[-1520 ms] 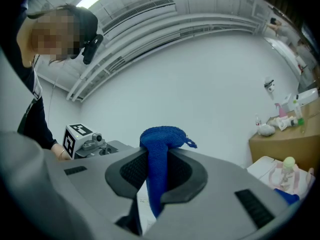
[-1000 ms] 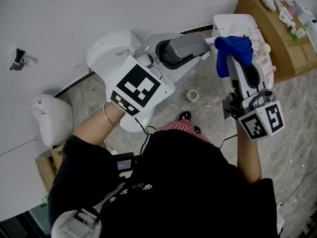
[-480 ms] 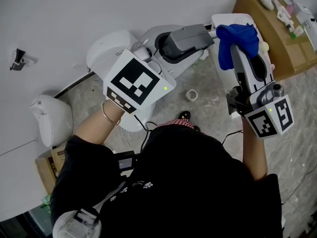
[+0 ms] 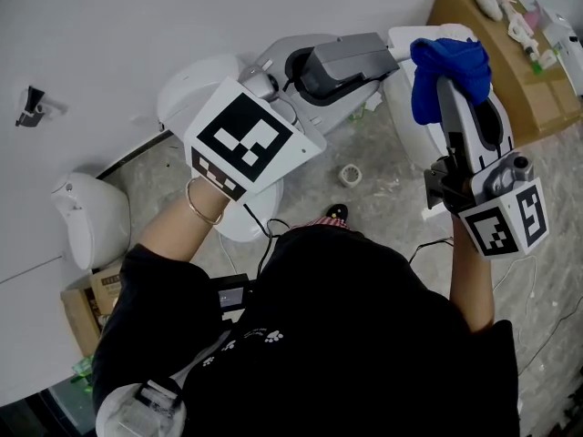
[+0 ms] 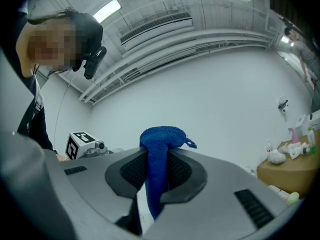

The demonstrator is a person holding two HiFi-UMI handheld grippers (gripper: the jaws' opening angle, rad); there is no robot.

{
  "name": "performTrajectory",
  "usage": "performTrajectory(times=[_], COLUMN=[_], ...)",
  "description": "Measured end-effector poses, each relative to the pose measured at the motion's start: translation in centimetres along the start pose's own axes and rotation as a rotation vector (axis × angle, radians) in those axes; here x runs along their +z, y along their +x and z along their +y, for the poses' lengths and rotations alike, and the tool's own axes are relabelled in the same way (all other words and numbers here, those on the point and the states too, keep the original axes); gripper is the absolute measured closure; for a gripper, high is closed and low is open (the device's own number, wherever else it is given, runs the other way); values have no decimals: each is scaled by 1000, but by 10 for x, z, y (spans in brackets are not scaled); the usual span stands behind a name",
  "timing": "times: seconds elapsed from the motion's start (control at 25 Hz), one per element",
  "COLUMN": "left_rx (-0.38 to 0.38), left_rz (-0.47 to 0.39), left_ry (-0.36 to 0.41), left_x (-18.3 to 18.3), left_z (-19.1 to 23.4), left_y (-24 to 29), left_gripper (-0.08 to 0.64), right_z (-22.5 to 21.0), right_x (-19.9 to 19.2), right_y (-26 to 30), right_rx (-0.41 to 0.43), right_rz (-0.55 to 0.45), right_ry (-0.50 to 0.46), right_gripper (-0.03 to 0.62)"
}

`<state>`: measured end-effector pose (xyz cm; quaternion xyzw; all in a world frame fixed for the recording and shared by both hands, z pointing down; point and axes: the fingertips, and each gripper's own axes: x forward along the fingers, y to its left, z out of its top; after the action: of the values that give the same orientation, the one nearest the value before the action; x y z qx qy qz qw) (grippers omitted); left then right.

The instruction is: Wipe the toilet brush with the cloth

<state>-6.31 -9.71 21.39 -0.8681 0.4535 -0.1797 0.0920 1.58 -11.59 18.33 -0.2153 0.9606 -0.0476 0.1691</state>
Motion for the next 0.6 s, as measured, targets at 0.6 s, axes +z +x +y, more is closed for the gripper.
performTrajectory(times=[0.6], left_rx=[15], left_rz=[-71], left_ry=[-73], left_x=[7], left_z=[0], left_y=[-3], left_gripper=[391], right_z=[8], right_x=[3], right_y=[3], right_rx=[29], right_rz=[0], right_ry=[-23], right_gripper=[526])
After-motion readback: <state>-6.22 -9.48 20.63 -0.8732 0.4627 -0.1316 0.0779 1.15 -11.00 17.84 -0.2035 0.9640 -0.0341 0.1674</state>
